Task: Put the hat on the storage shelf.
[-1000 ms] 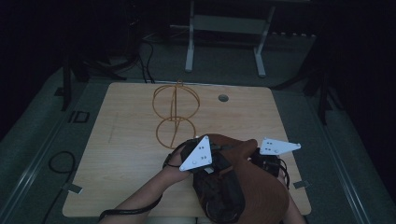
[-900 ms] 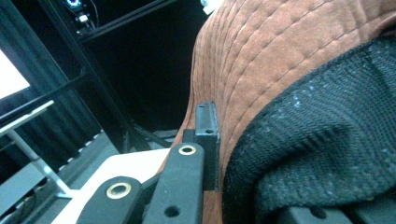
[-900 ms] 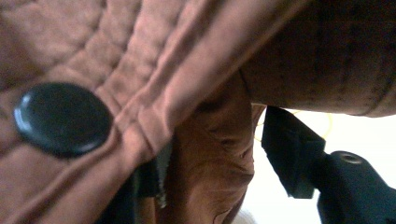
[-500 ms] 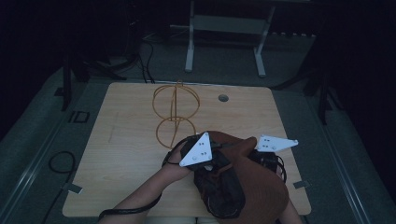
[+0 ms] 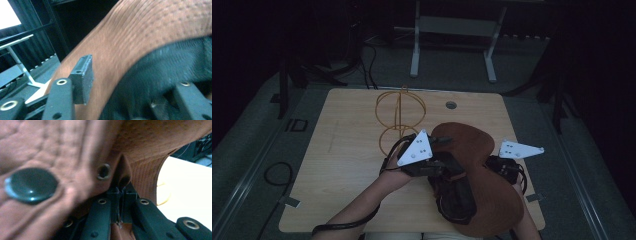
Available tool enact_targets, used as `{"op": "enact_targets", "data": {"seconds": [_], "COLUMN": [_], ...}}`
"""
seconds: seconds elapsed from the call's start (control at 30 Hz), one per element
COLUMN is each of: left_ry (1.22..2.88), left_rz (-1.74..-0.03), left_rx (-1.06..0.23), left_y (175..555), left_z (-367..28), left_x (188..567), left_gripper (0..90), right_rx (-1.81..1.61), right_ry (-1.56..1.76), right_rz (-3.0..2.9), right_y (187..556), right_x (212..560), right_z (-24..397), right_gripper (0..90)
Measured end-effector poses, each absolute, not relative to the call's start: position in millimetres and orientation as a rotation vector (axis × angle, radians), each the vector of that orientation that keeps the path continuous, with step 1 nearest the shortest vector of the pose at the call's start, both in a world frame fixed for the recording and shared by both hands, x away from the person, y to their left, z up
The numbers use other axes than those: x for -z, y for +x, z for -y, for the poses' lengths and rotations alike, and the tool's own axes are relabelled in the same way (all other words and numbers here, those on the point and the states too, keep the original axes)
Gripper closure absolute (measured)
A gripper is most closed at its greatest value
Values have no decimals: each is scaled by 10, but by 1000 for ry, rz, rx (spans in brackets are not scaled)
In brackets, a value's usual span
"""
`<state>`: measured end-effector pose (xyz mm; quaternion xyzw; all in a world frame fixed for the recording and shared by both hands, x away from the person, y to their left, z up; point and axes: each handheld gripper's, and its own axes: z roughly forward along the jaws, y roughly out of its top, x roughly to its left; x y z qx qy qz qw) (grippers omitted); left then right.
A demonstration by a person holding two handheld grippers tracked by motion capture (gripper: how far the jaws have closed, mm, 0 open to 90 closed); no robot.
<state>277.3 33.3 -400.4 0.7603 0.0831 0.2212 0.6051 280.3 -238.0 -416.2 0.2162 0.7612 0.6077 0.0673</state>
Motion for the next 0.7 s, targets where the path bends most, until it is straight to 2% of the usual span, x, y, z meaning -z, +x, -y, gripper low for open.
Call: {"op": "enact_targets", "data": {"seconds": [0.27,0.5,0.7], "left_ry": [1753,1792,1824], "left_rz": [-278,-345,-431], "left_rx": [-517,-536,-546], "left_y": [2770,2712,2685], "left_z": [-682,-991,-1241], "left_x": [4073,4319,4567], "left_gripper": [453,438,391], "right_rx": [-1821,-1800,-1801], "right_ry": [705,739,762], "right_rz": [-2189,-2120,-2051], "right_y": [2901,3076,3262], "right_x": [3963,3802,3613], "right_z": [2586,2655,2665], "right_gripper": [874,874,874]}}
